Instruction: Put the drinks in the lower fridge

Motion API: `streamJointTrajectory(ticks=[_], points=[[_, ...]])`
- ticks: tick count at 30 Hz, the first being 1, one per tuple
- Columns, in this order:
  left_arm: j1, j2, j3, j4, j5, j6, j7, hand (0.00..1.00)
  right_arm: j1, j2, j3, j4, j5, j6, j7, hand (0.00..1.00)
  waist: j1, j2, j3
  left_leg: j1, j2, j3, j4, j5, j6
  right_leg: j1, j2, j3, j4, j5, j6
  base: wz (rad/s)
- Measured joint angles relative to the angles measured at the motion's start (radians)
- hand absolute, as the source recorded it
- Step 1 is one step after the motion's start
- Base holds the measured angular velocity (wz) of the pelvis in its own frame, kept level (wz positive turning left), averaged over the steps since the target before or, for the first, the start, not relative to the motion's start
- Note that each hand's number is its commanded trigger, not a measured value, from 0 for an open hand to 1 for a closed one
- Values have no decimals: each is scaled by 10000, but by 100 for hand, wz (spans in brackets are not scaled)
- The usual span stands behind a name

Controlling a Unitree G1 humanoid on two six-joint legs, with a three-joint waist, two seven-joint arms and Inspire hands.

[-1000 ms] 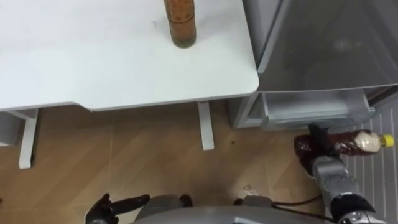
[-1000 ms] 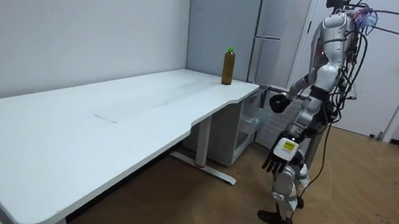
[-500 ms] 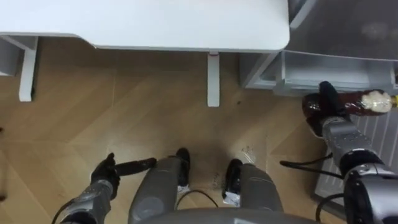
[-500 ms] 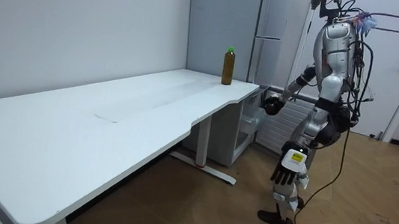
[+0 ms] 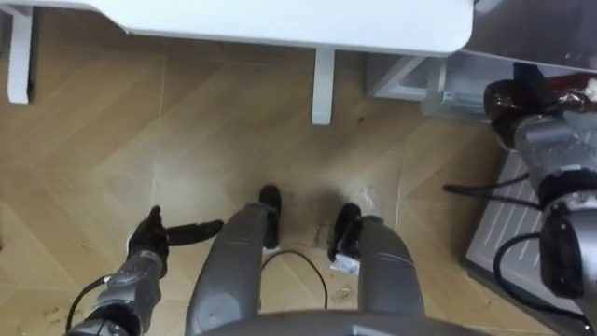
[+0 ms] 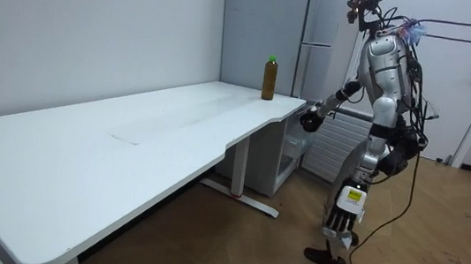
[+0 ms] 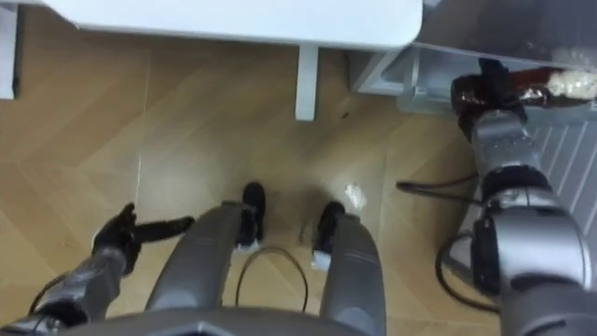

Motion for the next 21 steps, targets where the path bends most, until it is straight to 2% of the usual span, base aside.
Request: streamJointTrajectory(ticks=[4, 10, 17, 21], points=[[233, 223, -116, -218, -9, 5, 523, 0, -342, -548, 2, -231, 5, 5, -310, 100, 35, 20, 1, -771, 12, 49, 431, -8, 27, -810, -85, 10, 503, -37, -62, 1], [407, 319, -509, -537, -39, 102, 964, 0, -826, -793, 16, -236, 212, -5, -374, 100, -7, 69, 1, -1617, 170, 93, 995, -55, 69, -1586, -66, -5, 913, -126, -177, -1], [407, 356, -809, -661, -33, 218, 1032, 0, -860, -982, 30, -230, 550, -37, -258, 100, -3, 69, 0, -1986, 220, 127, 1267, -67, 89, -1969, -52, 50, 1125, -116, -200, -3], [407, 542, -1090, -708, -30, 200, 1091, 0, -884, -1013, 30, -232, 841, -154, -27, 100, -20, 69, 0, -2199, 236, 149, 1370, -86, 96, -2206, -39, 98, 1240, -112, -210, 0]])
